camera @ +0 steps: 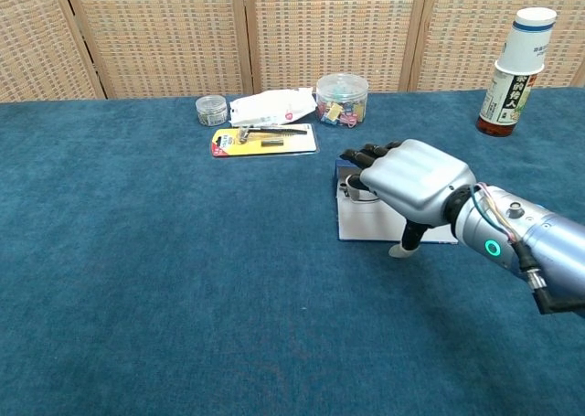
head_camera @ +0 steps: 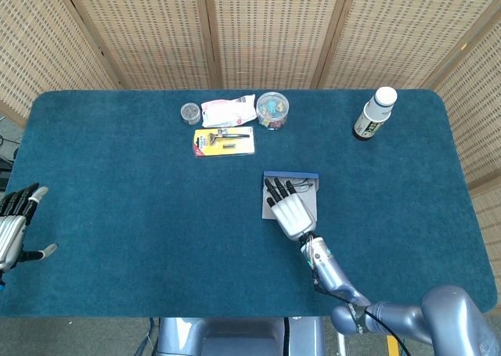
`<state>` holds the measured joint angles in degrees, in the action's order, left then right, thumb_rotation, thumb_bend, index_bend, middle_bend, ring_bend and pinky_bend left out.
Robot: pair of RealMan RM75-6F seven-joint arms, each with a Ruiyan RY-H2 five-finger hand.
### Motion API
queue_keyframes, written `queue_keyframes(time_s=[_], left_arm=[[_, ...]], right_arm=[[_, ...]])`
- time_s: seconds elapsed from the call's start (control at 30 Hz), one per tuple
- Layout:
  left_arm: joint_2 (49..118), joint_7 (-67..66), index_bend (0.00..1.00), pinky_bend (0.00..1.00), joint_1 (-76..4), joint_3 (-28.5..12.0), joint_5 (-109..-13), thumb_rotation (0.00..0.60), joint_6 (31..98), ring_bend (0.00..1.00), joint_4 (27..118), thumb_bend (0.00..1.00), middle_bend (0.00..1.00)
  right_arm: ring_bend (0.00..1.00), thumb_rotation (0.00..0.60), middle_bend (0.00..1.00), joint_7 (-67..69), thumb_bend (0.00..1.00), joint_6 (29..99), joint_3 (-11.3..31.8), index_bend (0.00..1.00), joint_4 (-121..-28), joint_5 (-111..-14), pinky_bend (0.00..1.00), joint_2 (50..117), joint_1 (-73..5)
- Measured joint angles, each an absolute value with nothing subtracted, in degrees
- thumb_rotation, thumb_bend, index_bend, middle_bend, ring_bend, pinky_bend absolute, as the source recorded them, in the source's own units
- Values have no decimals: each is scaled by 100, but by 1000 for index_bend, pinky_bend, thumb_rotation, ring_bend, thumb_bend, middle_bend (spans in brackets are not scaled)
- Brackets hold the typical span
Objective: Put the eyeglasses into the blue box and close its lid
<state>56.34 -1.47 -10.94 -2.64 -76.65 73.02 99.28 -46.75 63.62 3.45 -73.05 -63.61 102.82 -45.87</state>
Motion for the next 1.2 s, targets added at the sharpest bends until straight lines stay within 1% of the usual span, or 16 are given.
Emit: queue_keyframes(time_s=[0.4, 0.6, 0.8, 1.2], left_arm=[[5645, -185, 0, 0, -1109, -269, -7634, 600, 7269, 0, 9932, 8, 0], [5653, -212, 0, 0, -1111, -273, -7619, 600, 7267, 0, 9937, 8, 0], [5656, -223, 0, 0, -1105, -272, -7619, 600, 7279, 0, 9942, 8, 0], [5663, -240, 0, 0, -1115, -278, -7602, 600, 7264, 0, 9938, 8, 0]], right_arm=[[0, 600, 0, -4689, 155, 6191, 471, 281, -7149, -6422, 154, 10289, -4533], [0, 600, 0, -4711, 156, 6136, 523, 281, -7167, -6447, 154, 10263, -4511], [0, 600, 0, -4725, 258, 6069, 530, 281, -7110, -6464, 154, 10297, -4484], [0, 600, 0, -4699, 260, 5996, 561, 281, -7050, -6523, 154, 10318, -4443]])
